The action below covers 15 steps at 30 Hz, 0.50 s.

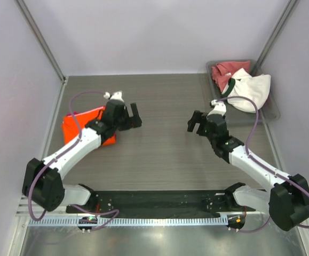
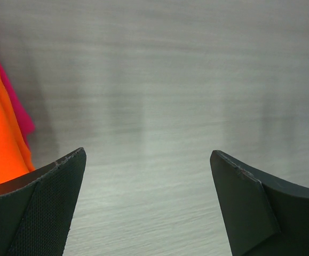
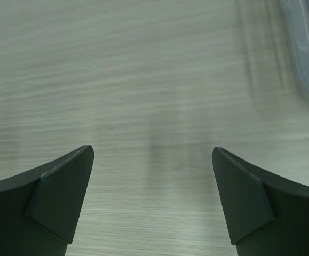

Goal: Fold and stack the t-shirts
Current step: Reset both grippers

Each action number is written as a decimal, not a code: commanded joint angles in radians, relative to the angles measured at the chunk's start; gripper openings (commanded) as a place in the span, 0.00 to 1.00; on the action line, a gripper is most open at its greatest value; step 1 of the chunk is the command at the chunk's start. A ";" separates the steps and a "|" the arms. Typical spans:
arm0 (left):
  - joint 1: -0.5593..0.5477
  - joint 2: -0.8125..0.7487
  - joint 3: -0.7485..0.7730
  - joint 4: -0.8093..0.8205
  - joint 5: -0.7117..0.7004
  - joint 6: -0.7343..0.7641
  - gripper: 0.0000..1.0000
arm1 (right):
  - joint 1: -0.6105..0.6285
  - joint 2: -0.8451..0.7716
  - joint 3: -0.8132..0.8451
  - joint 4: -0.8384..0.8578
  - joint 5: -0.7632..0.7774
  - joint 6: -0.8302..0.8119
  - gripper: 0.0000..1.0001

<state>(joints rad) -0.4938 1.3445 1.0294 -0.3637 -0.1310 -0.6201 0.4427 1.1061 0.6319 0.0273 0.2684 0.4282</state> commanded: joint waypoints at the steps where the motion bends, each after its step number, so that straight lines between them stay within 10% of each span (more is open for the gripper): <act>1: -0.046 -0.097 -0.179 0.279 -0.018 0.011 1.00 | 0.001 -0.012 -0.073 0.163 0.138 0.018 1.00; 15: -0.097 -0.160 -0.394 0.494 -0.073 0.140 0.99 | 0.001 0.136 -0.053 0.205 0.069 0.006 0.97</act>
<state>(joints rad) -0.5896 1.2201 0.6636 0.0120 -0.1658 -0.5220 0.4427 1.2480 0.5987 0.1303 0.3340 0.4248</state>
